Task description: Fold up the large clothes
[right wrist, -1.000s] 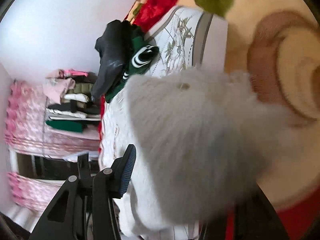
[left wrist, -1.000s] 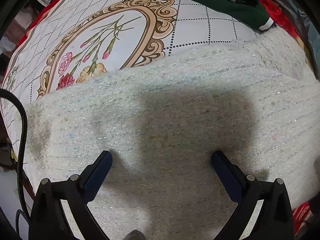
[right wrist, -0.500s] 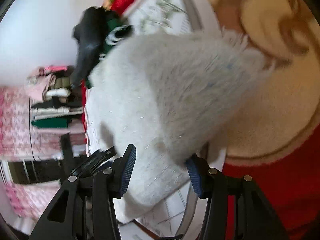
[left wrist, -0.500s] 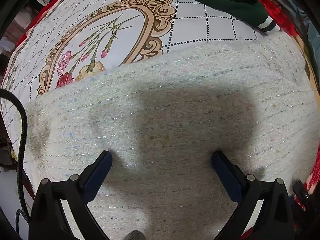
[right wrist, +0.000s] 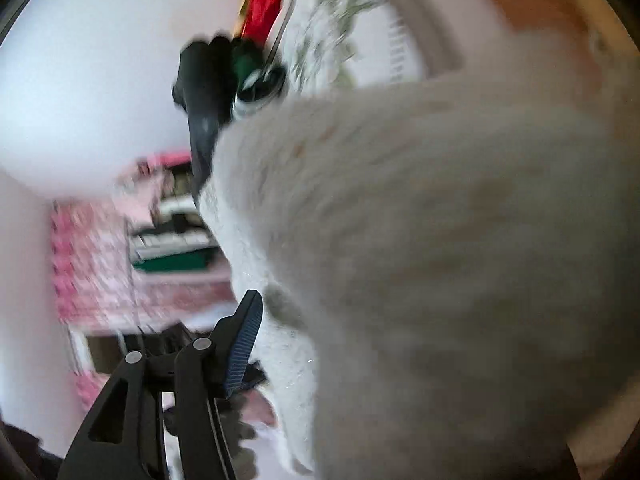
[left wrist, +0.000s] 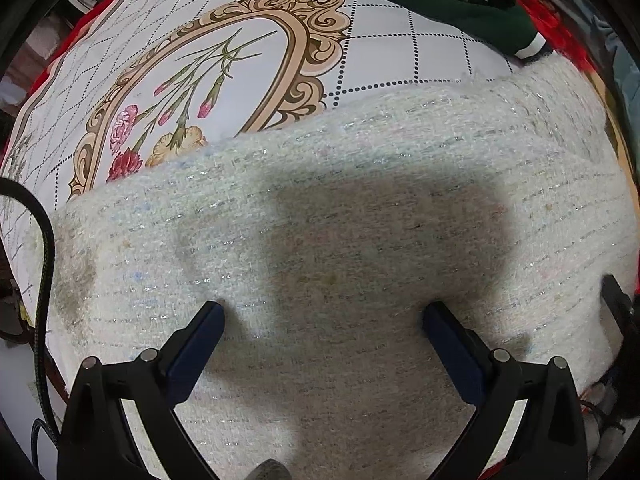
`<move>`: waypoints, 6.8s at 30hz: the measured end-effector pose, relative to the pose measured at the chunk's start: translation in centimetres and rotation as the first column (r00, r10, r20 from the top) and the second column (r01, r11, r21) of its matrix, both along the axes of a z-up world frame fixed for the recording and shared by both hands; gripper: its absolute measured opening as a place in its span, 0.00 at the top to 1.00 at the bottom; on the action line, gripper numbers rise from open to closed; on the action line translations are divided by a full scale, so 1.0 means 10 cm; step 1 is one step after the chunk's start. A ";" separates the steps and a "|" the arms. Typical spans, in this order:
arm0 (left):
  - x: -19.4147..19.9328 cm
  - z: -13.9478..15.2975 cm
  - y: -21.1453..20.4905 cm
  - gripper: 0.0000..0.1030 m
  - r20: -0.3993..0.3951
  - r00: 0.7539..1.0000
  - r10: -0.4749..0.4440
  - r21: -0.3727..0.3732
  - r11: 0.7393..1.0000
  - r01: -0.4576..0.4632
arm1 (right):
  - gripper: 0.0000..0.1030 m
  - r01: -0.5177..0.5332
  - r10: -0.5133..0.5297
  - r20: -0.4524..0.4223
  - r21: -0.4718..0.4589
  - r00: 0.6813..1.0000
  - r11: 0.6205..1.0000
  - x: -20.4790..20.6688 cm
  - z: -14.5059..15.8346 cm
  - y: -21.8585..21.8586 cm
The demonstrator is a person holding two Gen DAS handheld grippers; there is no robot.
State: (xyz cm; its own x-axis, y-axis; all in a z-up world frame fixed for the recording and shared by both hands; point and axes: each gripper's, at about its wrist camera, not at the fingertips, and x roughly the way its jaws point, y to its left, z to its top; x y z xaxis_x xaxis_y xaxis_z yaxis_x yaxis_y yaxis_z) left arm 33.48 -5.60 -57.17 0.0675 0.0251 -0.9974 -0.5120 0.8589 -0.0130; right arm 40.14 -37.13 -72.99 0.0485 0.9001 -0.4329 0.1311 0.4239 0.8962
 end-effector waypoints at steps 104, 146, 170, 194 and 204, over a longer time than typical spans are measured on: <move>-2.51 -0.10 1.50 0.03 0.120 0.672 0.731 -0.429 0.648 -0.629 | 0.10 -0.431 0.445 0.025 -0.203 0.895 0.879 -1.13 0.36 2.02; 1.15 2.54 3.20 0.85 0.636 0.745 0.203 -0.275 0.961 -0.027 | 0.47 -0.094 0.078 0.232 0.060 0.970 0.994 2.22 3.21 3.09; 2.77 0.97 2.61 0.74 0.412 0.908 -0.075 -0.100 0.987 0.127 | 0.22 -0.177 0.251 0.162 -0.368 0.955 0.913 4.22 1.92 2.82; 1.24 3.07 2.16 0.02 0.459 0.812 -0.361 0.253 0.929 0.270 | 0.00 0.390 0.214 0.470 -0.860 0.857 0.328 0.96 4.50 3.23; 0.15 4.07 2.18 0.02 0.502 0.760 -0.413 0.290 0.908 0.302 | 0.00 0.518 0.151 0.570 -0.809 0.808 0.278 -0.45 5.77 3.22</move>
State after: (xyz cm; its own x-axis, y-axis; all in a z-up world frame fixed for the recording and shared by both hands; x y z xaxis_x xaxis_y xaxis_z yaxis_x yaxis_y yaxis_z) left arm 34.99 16.21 -16.43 0.6332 0.0632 -0.7714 -0.1216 0.9924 -0.0185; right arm 35.65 -4.97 -15.29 0.6271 -0.1531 -0.7637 0.0745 0.9878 -0.1368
